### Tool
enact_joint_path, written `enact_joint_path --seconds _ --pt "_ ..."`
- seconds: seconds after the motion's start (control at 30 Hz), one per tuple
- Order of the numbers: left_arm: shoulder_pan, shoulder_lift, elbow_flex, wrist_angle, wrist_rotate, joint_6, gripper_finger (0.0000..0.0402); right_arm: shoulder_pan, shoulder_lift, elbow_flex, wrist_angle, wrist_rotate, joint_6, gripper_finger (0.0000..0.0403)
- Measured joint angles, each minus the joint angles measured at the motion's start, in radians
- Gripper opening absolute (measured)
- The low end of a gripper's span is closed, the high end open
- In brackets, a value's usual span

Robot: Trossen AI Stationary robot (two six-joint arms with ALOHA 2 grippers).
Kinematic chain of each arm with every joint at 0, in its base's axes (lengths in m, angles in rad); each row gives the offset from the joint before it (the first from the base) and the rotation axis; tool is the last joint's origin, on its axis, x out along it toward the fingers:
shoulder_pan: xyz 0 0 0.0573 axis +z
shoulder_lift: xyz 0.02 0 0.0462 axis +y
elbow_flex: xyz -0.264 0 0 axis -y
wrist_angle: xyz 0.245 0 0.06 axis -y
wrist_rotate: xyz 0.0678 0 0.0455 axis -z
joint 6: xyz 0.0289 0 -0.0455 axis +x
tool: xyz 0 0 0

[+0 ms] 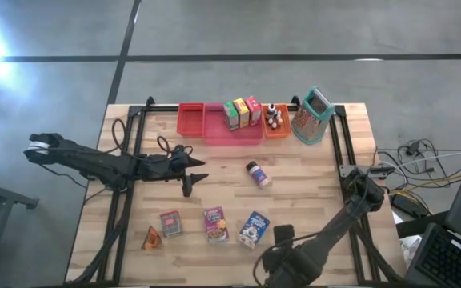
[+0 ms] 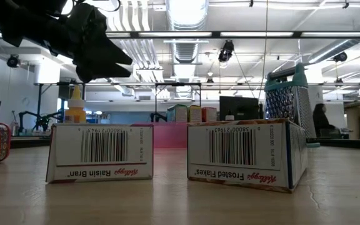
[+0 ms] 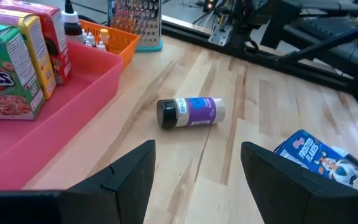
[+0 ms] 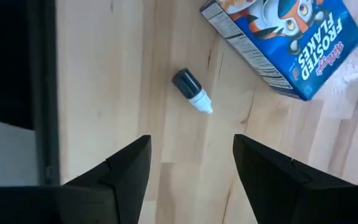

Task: Pick & Place Kitchen Items
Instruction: Put the brown food coloring bottle into the orange bin

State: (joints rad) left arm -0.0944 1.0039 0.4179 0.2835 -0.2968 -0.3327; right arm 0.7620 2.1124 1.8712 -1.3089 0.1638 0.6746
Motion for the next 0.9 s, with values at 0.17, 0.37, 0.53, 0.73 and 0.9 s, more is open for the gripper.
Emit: enact_joint_path --seconds 0.17,0.37,0.53,0.73,0.9 --pt "0.0 0.0 0.0 0.004 0.0 -0.004 0.0243 -0.011 0.0 -0.051 0.053 -0.002 -0.024 0.021" --pt "0.0 0.0 0.0 0.013 0.0 -0.005 0.0243 -0.024 0.0 -0.075 0.073 -0.004 -0.171 0.0184" --pt "0.0 0.0 0.0 0.014 0.0 -0.005 0.0243 -0.032 0.0 -0.102 0.128 -0.006 -0.283 0.0167" --pt "0.0 0.0 0.0 0.015 0.0 -0.01 0.0243 -0.029 0.0 -0.112 0.145 -0.015 -0.34 0.0158" --pt "0.0 0.0 0.0 0.015 0.0 -0.011 0.0243 -0.029 0.0 -0.133 0.164 -0.016 -0.392 0.0162"
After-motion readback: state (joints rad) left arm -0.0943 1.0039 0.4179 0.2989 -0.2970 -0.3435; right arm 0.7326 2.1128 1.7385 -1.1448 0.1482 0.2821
